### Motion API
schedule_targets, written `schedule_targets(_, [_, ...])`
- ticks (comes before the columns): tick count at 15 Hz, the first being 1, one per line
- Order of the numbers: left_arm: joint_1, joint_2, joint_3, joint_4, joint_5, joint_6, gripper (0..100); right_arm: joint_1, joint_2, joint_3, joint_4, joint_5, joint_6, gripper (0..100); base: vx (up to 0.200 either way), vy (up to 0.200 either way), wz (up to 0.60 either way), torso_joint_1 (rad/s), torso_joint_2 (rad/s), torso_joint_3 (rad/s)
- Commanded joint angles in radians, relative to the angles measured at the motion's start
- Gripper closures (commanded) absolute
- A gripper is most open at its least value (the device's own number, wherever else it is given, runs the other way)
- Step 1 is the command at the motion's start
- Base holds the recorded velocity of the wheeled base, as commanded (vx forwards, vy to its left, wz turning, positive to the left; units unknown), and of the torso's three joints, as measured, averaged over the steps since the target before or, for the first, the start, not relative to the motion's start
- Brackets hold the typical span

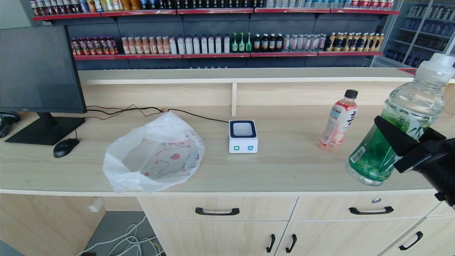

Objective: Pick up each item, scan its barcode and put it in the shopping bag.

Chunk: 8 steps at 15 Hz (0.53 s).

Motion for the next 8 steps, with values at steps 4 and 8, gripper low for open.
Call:
schedule_targets(4, [0.000,0.000,0.000,0.000,0.000,-0.001,0,0.025,0.063,-0.075,0.000,0.000,0.020,100,0.100,-0.100,0.00,-0.002,0.00,0.000])
schedule_targets(8, [0.000,0.000,0.000,0.000,0.000,0.000,0,0.030,0.065,-0.067,0.000,0.000,0.023,100,0.100,-0.200,0.00,0.007,0.00,0.004])
